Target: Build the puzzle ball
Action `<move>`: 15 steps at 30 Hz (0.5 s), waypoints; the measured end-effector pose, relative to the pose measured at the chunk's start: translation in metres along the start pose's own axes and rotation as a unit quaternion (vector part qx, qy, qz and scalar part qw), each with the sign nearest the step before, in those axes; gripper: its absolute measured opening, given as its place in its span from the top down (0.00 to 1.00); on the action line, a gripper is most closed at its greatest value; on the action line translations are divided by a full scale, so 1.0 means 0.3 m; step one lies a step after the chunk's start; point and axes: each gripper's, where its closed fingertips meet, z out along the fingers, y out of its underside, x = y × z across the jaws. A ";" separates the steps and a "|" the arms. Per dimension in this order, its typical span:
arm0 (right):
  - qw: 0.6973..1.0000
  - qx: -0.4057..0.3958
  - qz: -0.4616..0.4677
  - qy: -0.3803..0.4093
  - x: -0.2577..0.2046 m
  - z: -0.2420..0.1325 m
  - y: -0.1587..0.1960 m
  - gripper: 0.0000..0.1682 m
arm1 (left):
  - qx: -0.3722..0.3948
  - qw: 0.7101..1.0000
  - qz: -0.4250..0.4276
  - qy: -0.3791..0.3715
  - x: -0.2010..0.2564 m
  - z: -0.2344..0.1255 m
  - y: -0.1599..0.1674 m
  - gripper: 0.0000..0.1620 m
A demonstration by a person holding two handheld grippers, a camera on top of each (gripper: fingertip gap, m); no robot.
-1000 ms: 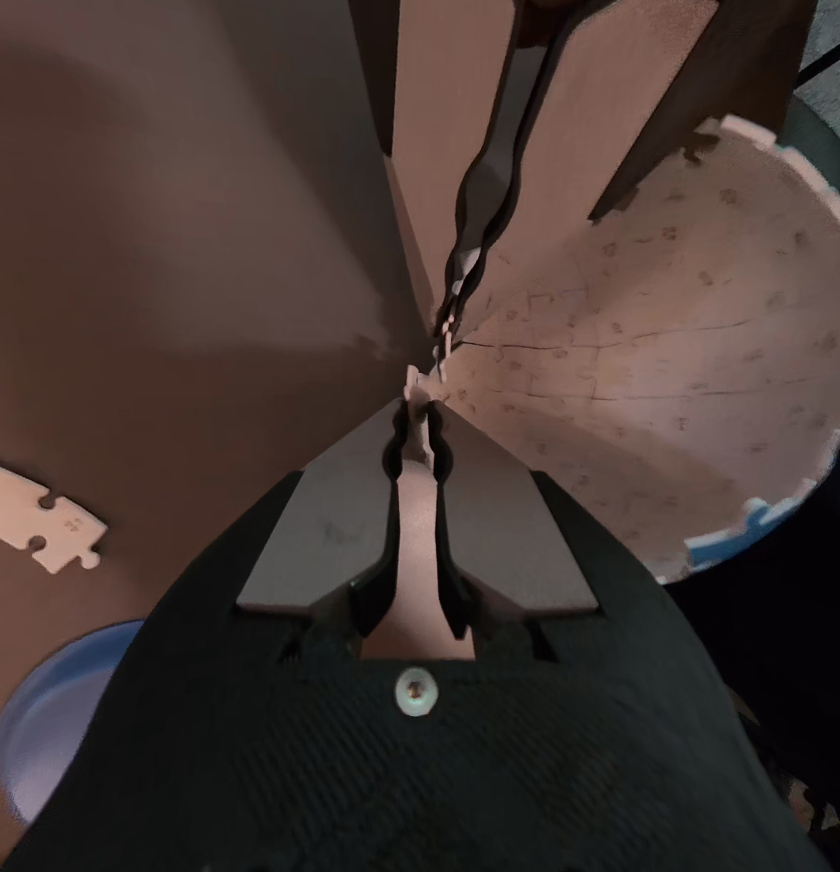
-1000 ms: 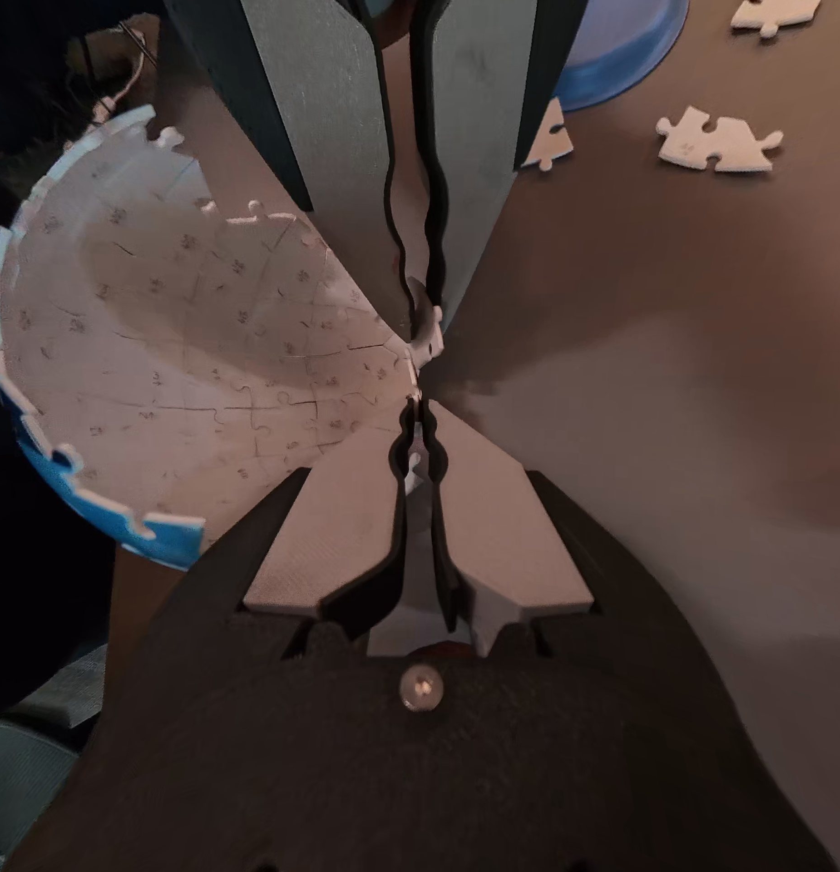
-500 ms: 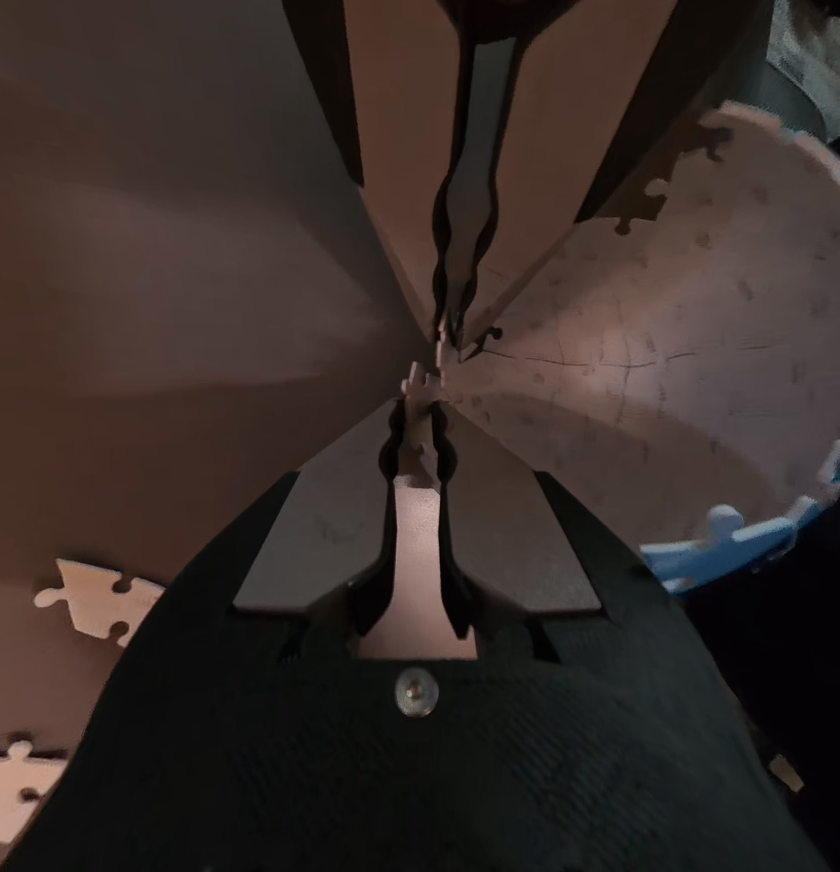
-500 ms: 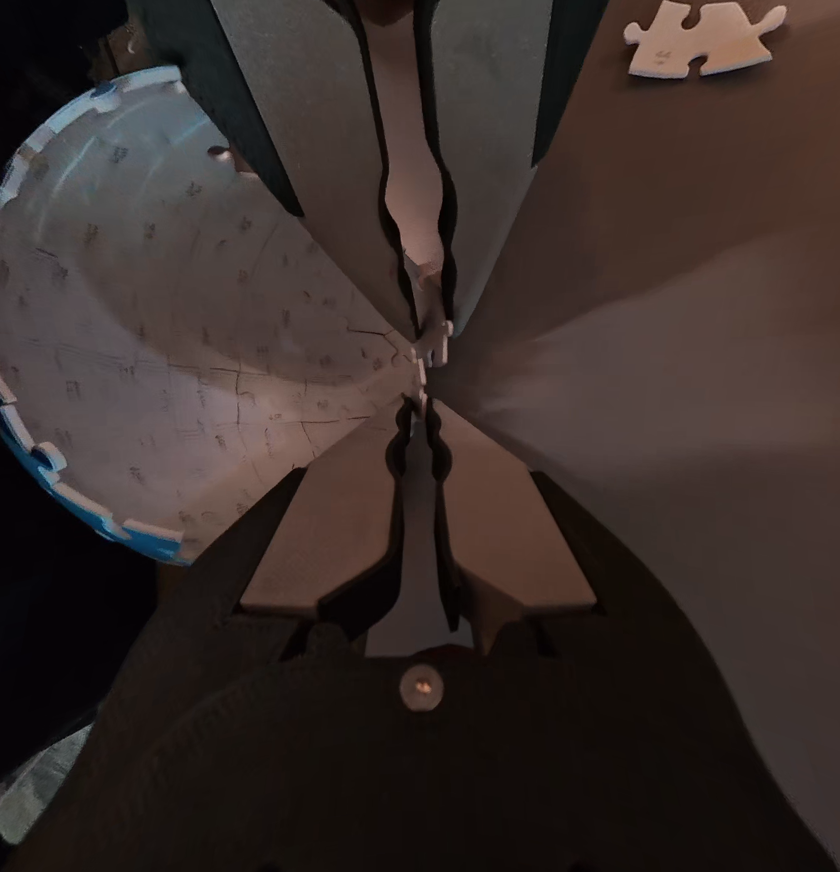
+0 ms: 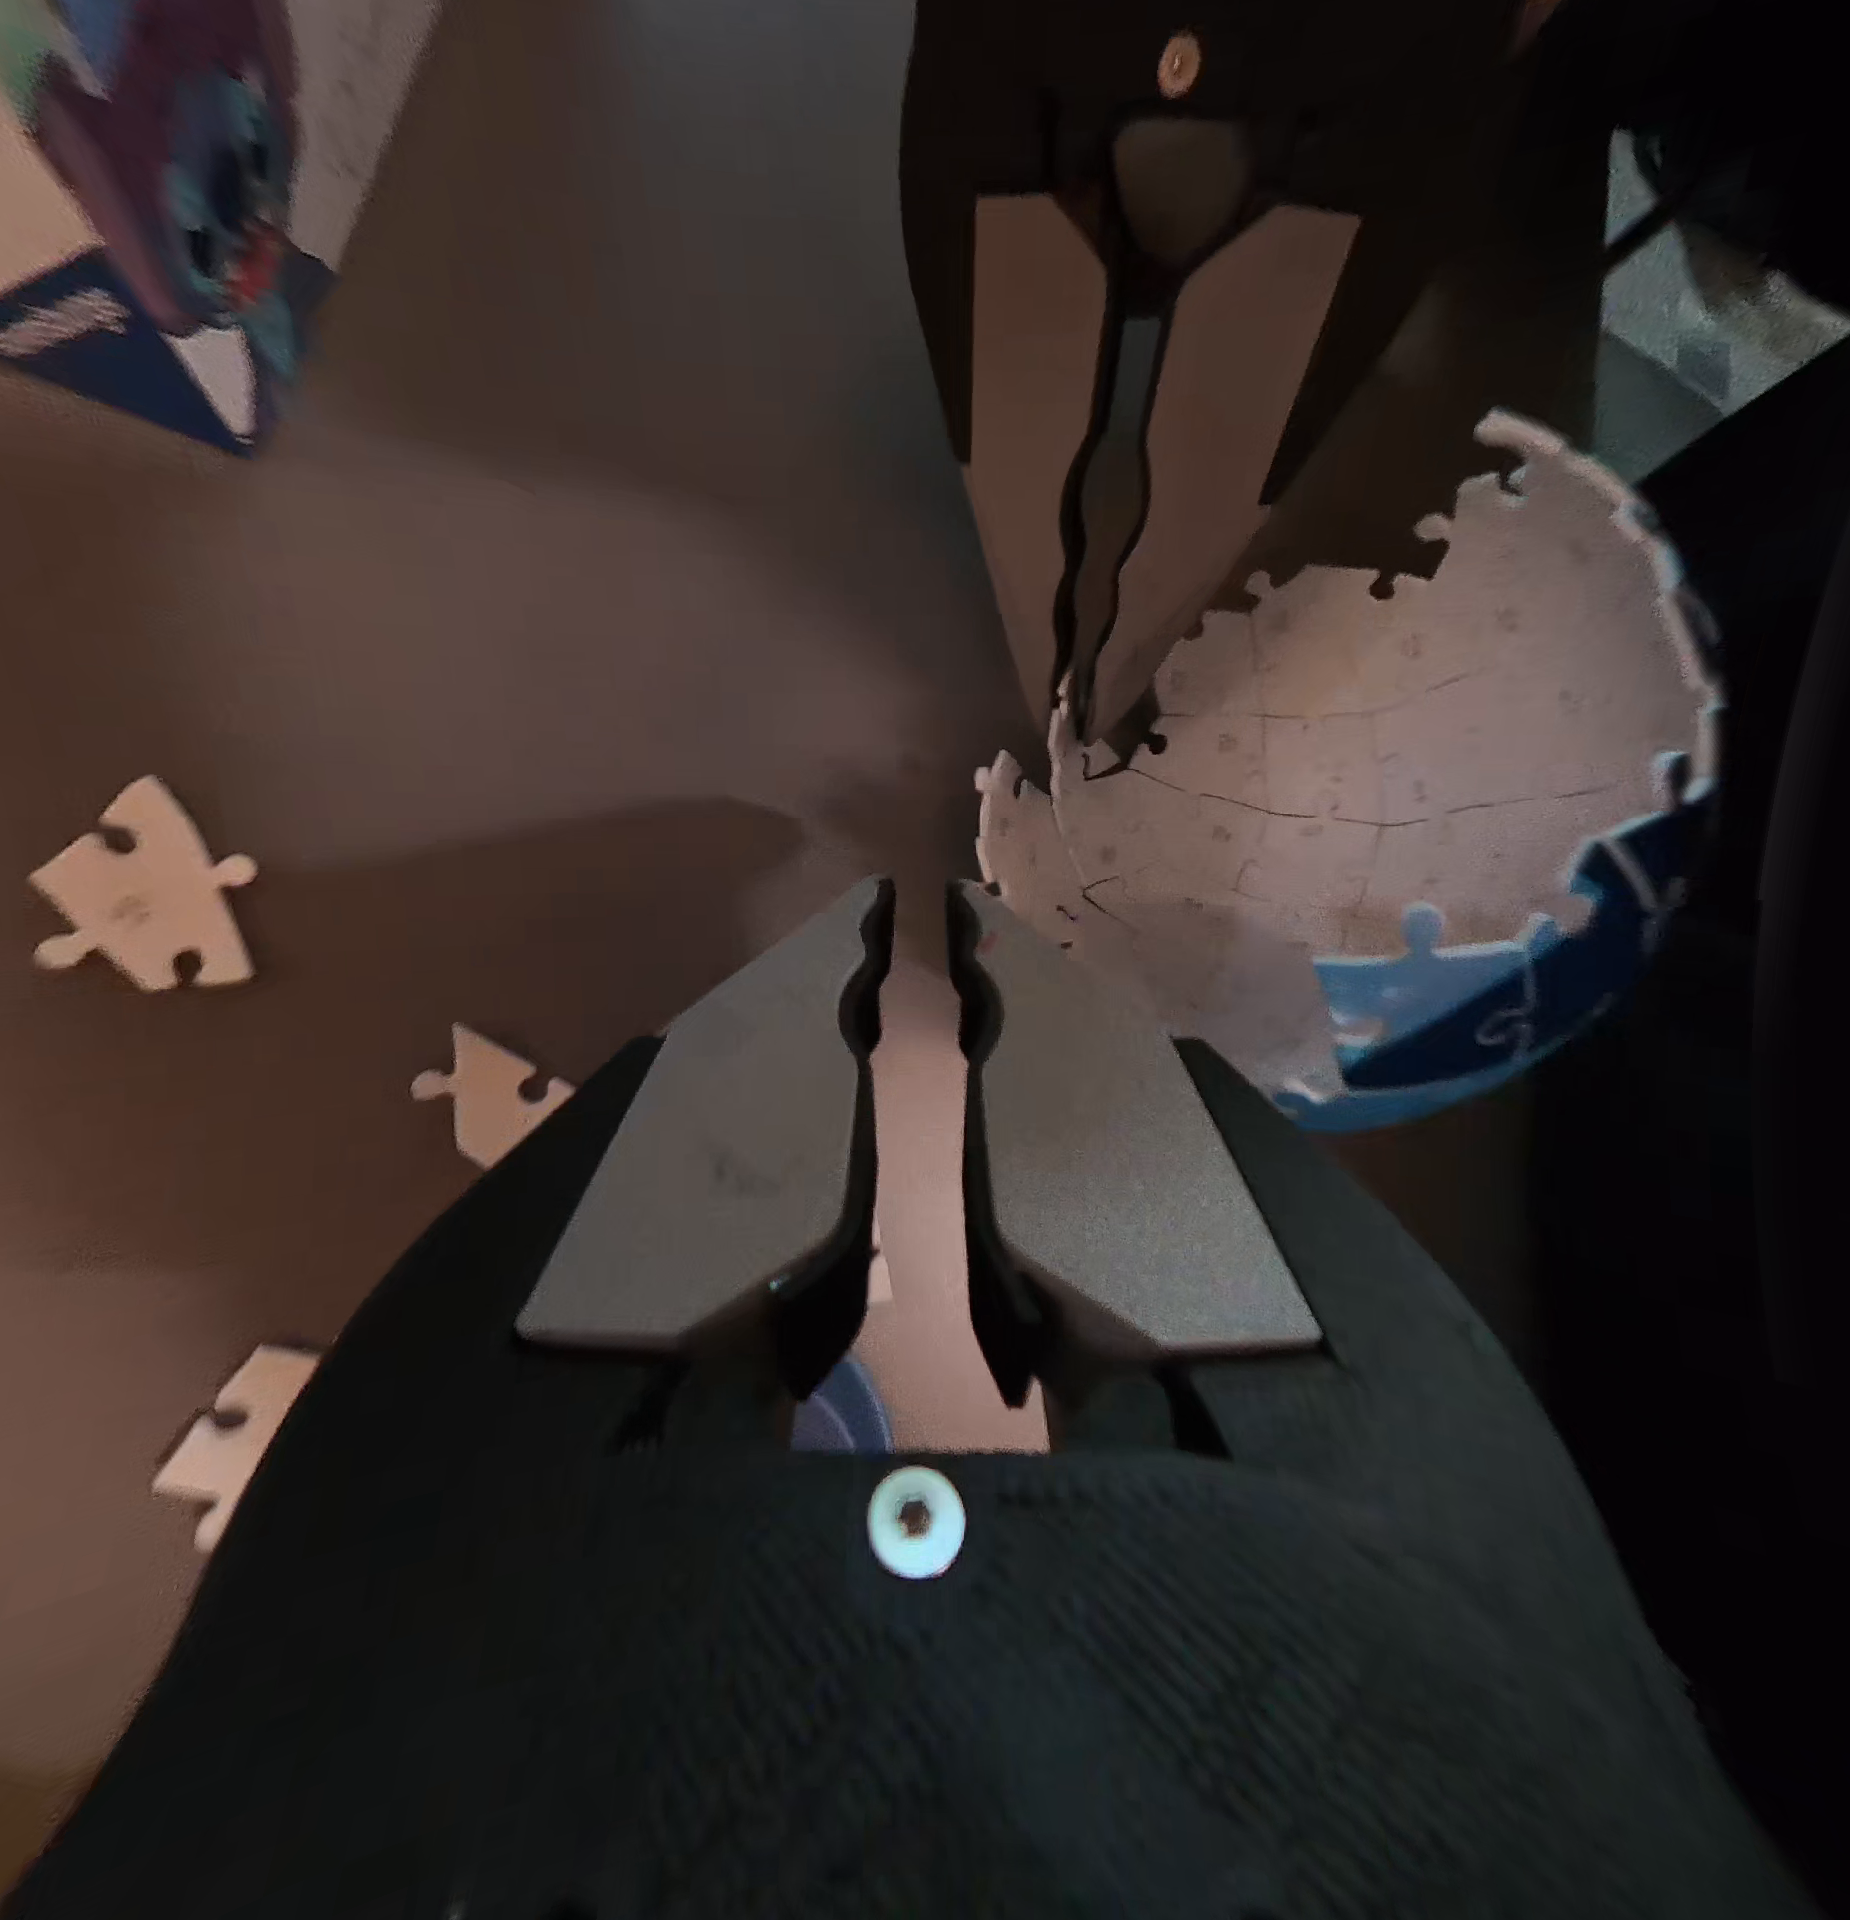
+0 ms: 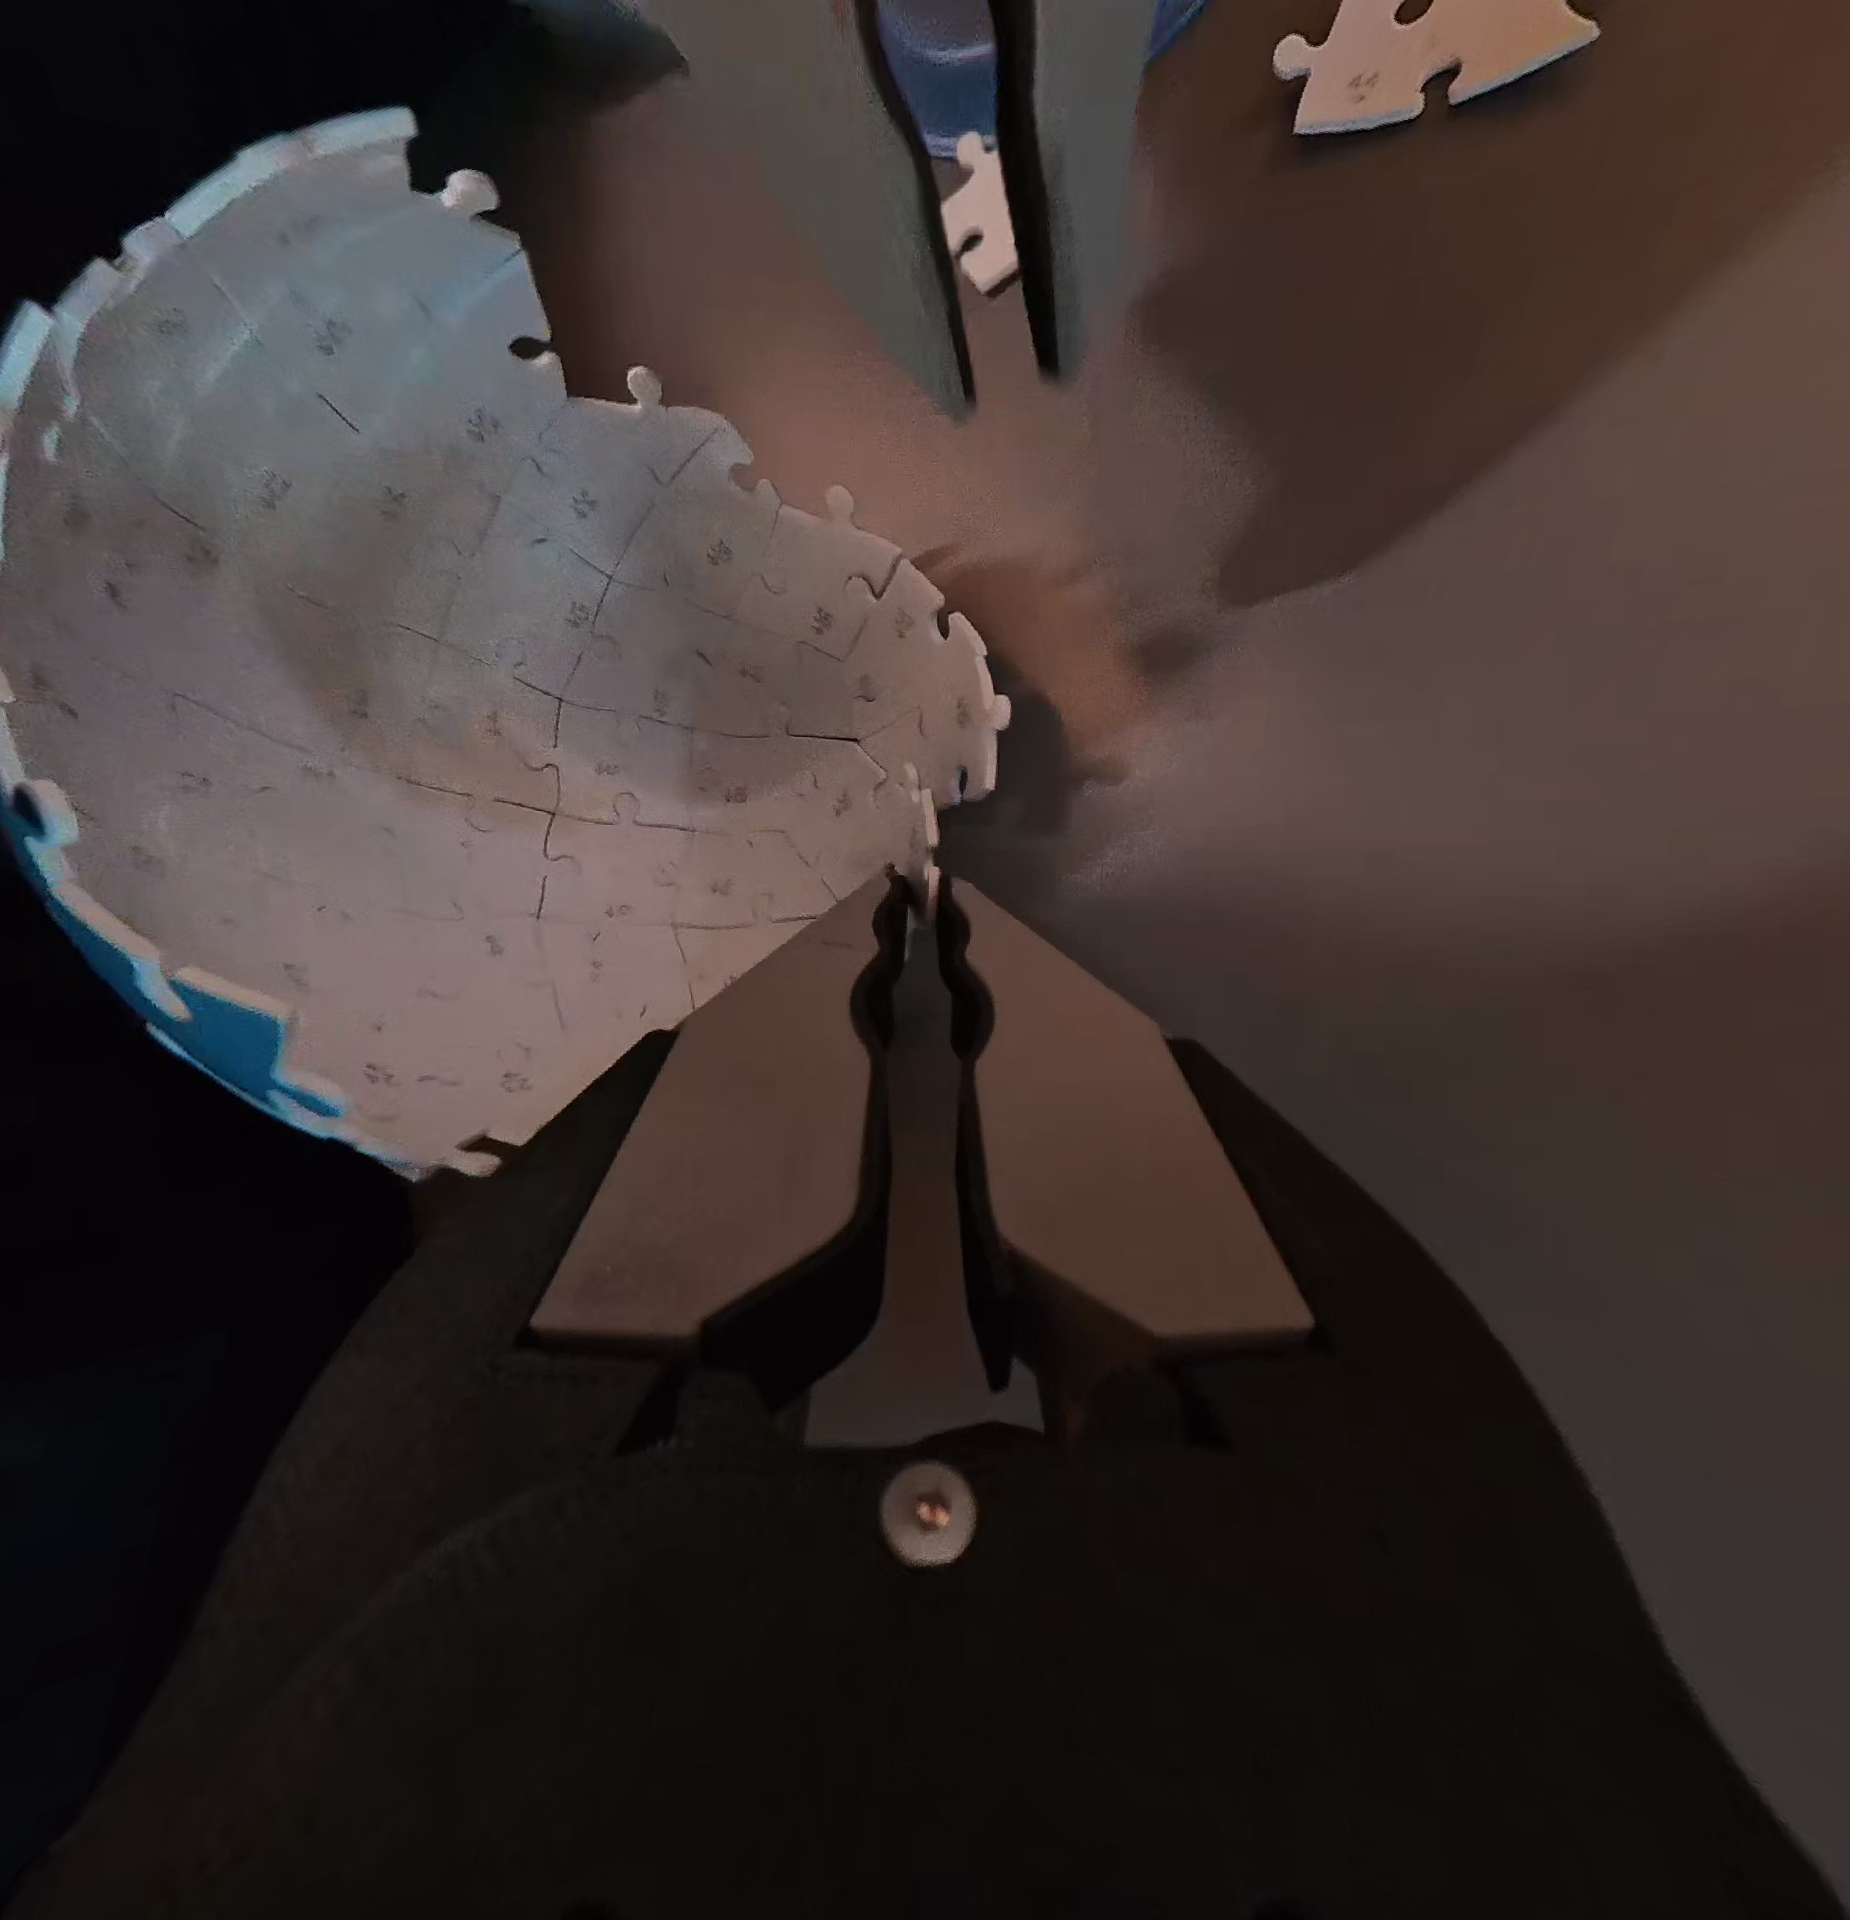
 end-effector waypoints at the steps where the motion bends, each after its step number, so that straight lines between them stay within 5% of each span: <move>1: 1.000 0.003 0.000 0.001 -0.001 -0.001 0.000 0.99 | 0.013 1.000 -0.003 -0.012 0.000 -0.032 -0.005 0.94; 8: 1.000 0.018 0.001 0.021 -0.011 -0.011 0.008 0.99 | 0.105 0.990 -0.010 -0.098 0.103 -0.226 -0.020 0.90; 15: 0.997 0.059 0.024 0.050 -0.020 -0.022 0.022 1.00 | 0.137 0.983 -0.026 -0.123 0.271 -0.217 0.042 0.89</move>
